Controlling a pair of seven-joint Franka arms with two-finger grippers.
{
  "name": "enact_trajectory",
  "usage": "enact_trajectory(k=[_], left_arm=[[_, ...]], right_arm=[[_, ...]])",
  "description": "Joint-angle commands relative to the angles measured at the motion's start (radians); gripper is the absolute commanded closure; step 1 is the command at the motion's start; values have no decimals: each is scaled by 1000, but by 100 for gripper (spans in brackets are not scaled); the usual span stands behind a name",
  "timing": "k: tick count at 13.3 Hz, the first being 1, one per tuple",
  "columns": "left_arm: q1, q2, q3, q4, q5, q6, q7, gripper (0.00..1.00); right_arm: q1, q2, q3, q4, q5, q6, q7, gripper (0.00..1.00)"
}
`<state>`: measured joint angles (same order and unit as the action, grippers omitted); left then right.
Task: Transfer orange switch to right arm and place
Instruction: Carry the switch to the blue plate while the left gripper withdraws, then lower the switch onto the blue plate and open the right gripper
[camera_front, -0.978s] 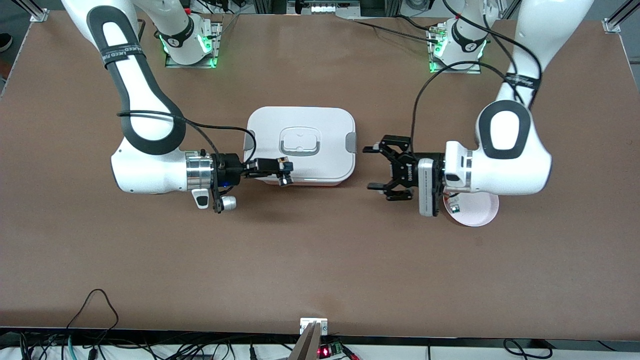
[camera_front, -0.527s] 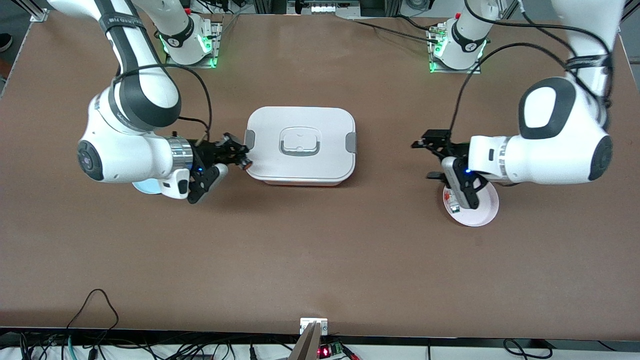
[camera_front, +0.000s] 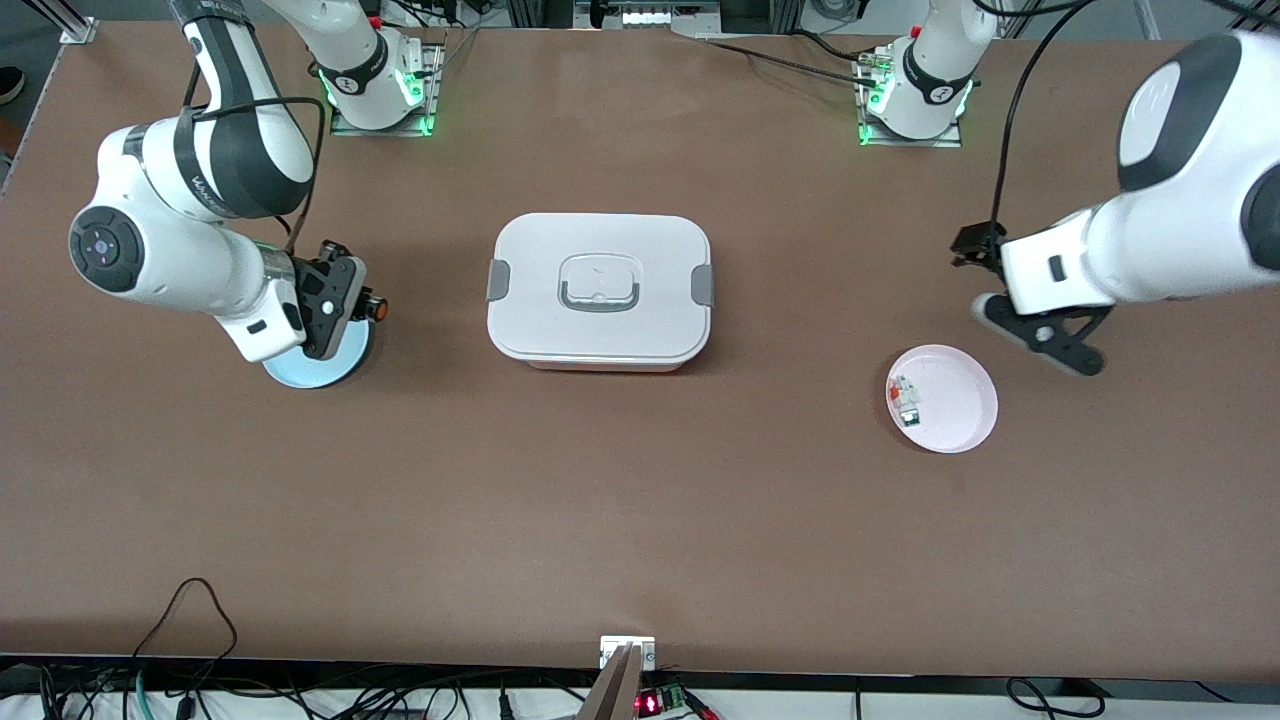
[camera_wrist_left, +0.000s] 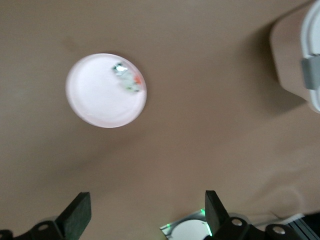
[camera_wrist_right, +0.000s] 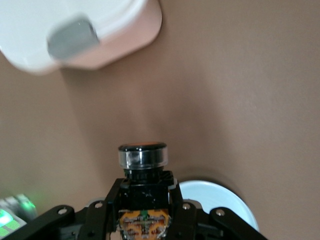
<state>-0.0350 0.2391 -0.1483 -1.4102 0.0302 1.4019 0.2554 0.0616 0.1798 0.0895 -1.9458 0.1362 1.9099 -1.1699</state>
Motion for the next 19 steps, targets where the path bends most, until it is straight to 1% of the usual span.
enact_trajectory(k=[1, 2, 4, 5, 6, 8, 9, 11, 13, 14, 15, 16, 17, 18, 19], left_arm=[[-36, -216, 117, -260, 37, 196, -38, 0], [-23, -233, 124, -282, 36, 207, -36, 0], [1, -250, 124, -294, 36, 206, -39, 0], [3, -254, 124, -308, 19, 206, -48, 0], [3, -277, 125, -332, -18, 209, -97, 0], [3, -320, 125, -380, -27, 235, -198, 0], [4, -322, 124, -383, -29, 233, -208, 0], [9, -293, 116, -343, -38, 230, -211, 0], [7, -294, 105, -340, -36, 223, -211, 0], [6, -291, 99, -337, -30, 226, -212, 0], [9, -291, 101, -337, -29, 224, -212, 0], [10, -291, 102, -339, -30, 223, -212, 0], [9, -288, 102, -337, -36, 226, -212, 0], [6, -287, 99, -335, -36, 233, -214, 0], [4, -287, 99, -335, -33, 233, -214, 0]], right_arm=[[-83, -89, 12, -220, -18, 189, -215, 93], [-118, -86, 12, -272, -18, 271, -294, 94], [-161, -59, 12, -326, -18, 397, -402, 94], [-181, -36, 12, -337, -18, 441, -436, 94], [-195, -13, 12, -338, -18, 480, -473, 94], [-219, 38, 13, -346, -17, 558, -517, 94], [-227, 67, 13, -354, -17, 598, -533, 94], [-239, 130, 13, -370, -17, 691, -542, 94], [-241, 184, 13, -374, -17, 738, -550, 94], [-240, 188, 13, -374, -17, 744, -550, 93], [-238, 187, 13, -372, -17, 736, -551, 86], [-238, 181, 13, -372, -17, 727, -545, 59], [-240, 179, 13, -367, -17, 707, -548, 1], [-238, 172, 13, -361, -15, 690, -536, 0], [-233, 144, 15, -355, -15, 670, -525, 0]])
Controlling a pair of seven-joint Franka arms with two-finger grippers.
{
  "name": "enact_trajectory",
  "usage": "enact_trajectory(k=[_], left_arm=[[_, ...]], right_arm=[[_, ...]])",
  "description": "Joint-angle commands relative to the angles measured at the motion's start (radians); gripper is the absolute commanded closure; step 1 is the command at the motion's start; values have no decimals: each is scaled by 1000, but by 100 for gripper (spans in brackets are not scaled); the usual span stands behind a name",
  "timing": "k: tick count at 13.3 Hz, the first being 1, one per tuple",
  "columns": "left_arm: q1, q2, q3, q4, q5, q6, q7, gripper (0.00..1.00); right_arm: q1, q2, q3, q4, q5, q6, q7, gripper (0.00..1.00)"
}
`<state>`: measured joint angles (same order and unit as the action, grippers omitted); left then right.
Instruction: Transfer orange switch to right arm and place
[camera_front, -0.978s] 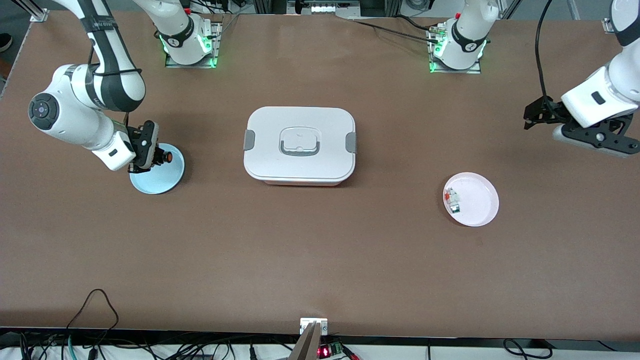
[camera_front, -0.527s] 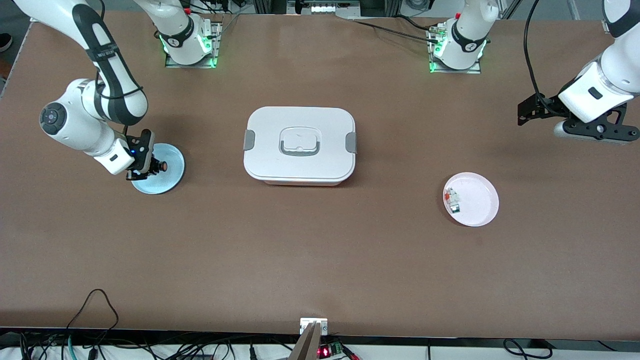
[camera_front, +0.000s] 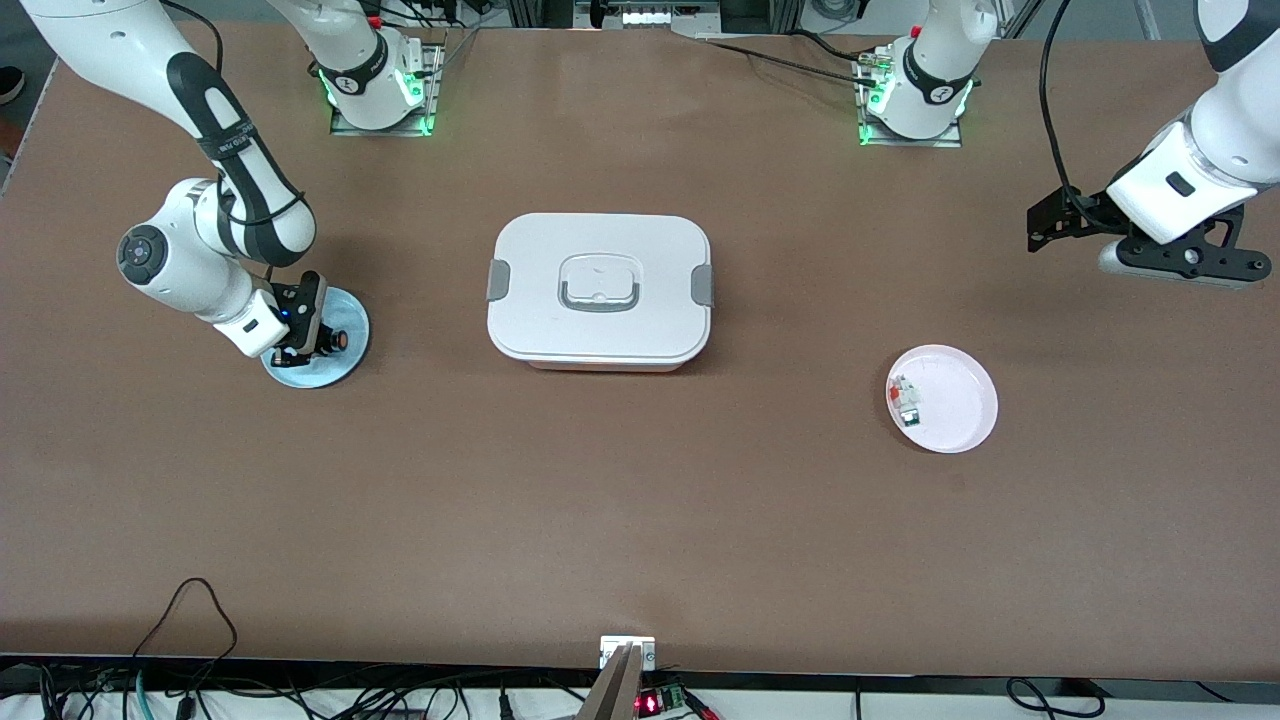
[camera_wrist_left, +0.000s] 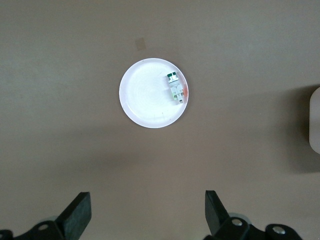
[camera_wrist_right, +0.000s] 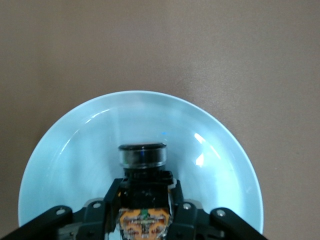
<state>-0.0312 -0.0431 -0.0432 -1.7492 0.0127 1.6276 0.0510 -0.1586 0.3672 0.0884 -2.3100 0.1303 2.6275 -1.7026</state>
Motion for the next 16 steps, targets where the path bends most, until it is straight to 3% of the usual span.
enact_trajectory(k=[1, 4, 12, 14, 16], left_arm=[[2, -6, -6, 4, -17, 8, -10, 0], [2, -6, -6, 4, -19, -1, -10, 0], [4, -8, -6, 4, -19, -3, -10, 0], [4, -8, -6, 4, -19, -3, -10, 0], [4, -8, -6, 4, -19, -3, -10, 0]], right_arm=[[-12, -69, 16, 15, -5, -78, 21, 0], [-10, -123, 16, 75, -3, -237, 154, 0], [99, -324, 16, 199, -26, -542, 988, 0], [128, -352, 17, 274, -67, -648, 1179, 0], [146, -352, 17, 421, -107, -835, 1361, 0]])
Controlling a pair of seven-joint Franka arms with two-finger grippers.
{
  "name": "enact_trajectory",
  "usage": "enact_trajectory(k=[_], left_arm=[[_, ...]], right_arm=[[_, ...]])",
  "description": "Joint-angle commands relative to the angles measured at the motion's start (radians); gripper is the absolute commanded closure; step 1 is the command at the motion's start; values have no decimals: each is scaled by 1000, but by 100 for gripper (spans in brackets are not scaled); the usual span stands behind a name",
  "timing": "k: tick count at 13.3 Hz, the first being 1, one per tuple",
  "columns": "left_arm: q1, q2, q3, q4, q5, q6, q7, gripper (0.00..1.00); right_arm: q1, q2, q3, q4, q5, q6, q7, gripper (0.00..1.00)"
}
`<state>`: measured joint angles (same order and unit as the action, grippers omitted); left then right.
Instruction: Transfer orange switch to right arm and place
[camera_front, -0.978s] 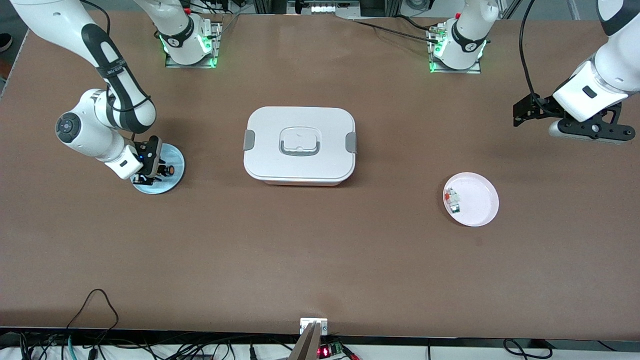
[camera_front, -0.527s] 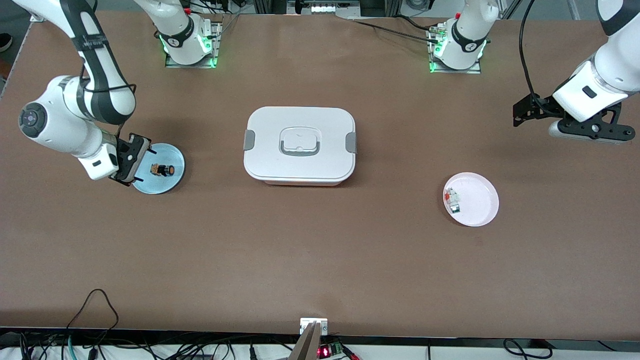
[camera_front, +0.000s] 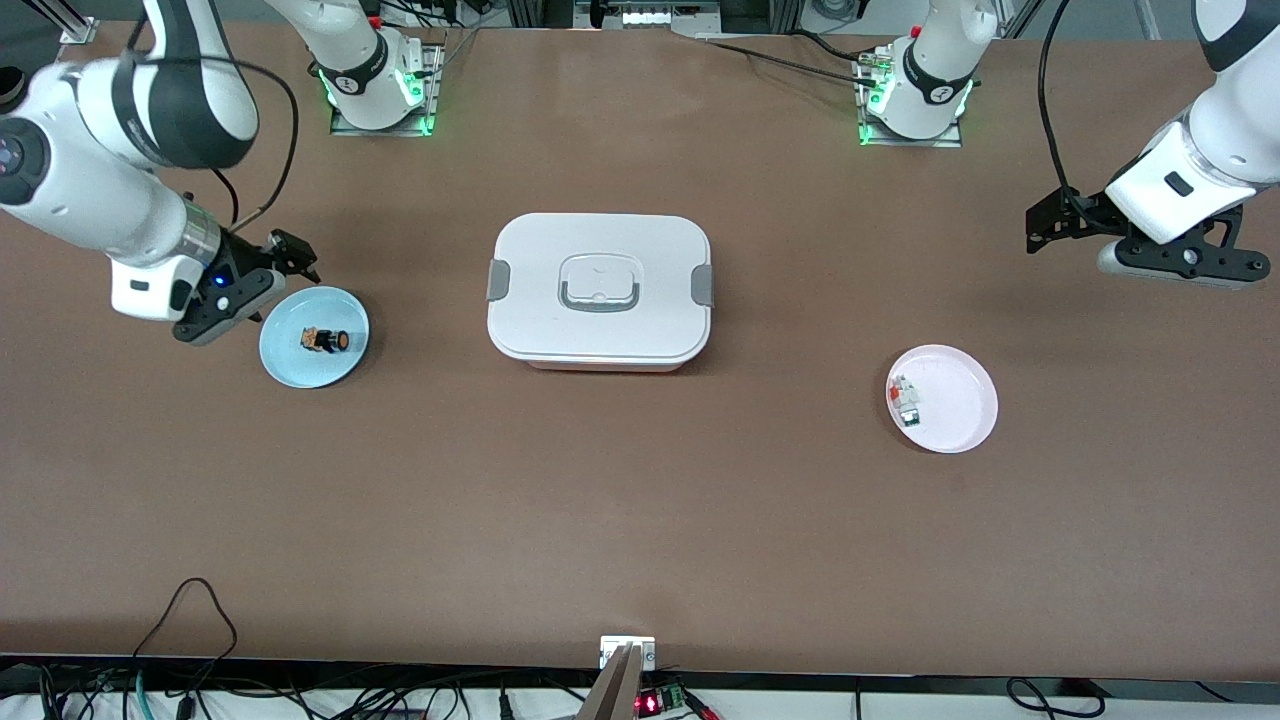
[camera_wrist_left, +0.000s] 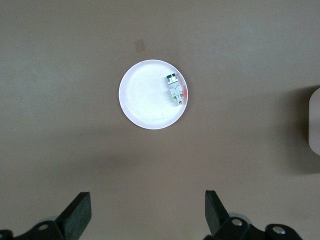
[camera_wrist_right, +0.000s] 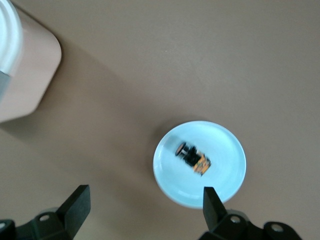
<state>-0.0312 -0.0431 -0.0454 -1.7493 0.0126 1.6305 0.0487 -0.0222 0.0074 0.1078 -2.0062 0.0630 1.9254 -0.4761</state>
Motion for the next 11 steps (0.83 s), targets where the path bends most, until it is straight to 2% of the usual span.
enact_trajectory(k=[1, 3, 6, 8, 11], left_arm=[[2, -6, -4, 5, -19, -6, -9, 0], [4, -6, -4, 5, -19, -11, -9, 0], [4, -6, -4, 7, -16, -17, -9, 0], [4, -6, -4, 7, -14, -28, -9, 0], [2, -6, -5, 7, -14, -28, -9, 0]], right_arm=[[19, 3, -2, 159, -45, -185, 180, 0], [21, -26, -3, 213, -46, -262, 281, 0], [47, -92, -19, 230, -71, -270, 420, 0], [83, -124, -66, 236, -69, -270, 436, 0], [73, -130, -68, 296, -68, -272, 429, 0]])
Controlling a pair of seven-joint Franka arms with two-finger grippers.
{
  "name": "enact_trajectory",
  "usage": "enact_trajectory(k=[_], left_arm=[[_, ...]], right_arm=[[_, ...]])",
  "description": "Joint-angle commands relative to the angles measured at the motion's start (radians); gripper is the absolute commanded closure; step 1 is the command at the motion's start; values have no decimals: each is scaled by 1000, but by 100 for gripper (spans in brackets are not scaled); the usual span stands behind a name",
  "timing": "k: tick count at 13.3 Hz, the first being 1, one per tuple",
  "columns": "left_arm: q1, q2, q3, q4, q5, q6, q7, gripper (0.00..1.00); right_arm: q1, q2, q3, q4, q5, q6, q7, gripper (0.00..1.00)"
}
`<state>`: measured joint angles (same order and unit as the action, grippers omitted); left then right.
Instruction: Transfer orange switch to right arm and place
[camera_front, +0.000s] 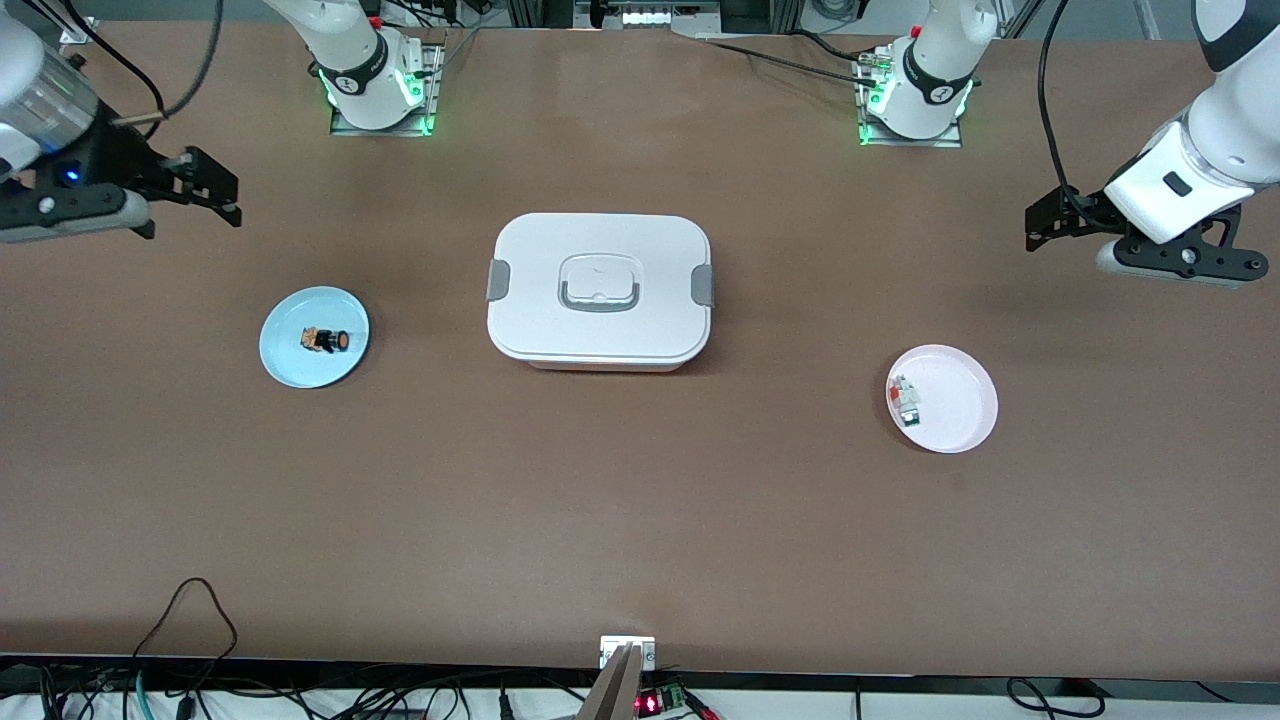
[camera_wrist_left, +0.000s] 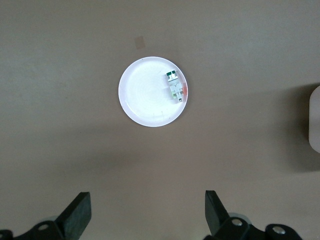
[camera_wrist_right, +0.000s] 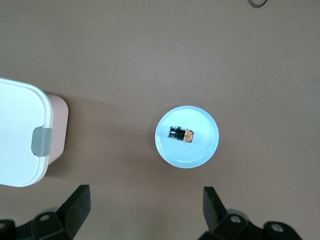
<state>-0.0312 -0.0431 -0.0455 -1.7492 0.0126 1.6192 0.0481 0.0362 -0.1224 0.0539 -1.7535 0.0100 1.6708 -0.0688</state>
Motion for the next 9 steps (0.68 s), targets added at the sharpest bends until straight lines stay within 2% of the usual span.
enact_trajectory(k=[1, 3, 5, 9], left_arm=[[2, -6, -5, 7, -14, -16, -8, 0], [2, -6, -5, 7, -14, -18, -8, 0], [2, -6, -4, 7, -14, -18, -8, 0], [2, -6, -5, 7, -14, -18, -7, 0]], right_arm=[[14, 0, -14, 63, -16, -17, 21, 0], [17, 1, -13, 92, -12, -35, 24, 0], [16, 3, -13, 92, -13, -87, 134, 0], [4, 18, -14, 100, -16, -89, 149, 0]])
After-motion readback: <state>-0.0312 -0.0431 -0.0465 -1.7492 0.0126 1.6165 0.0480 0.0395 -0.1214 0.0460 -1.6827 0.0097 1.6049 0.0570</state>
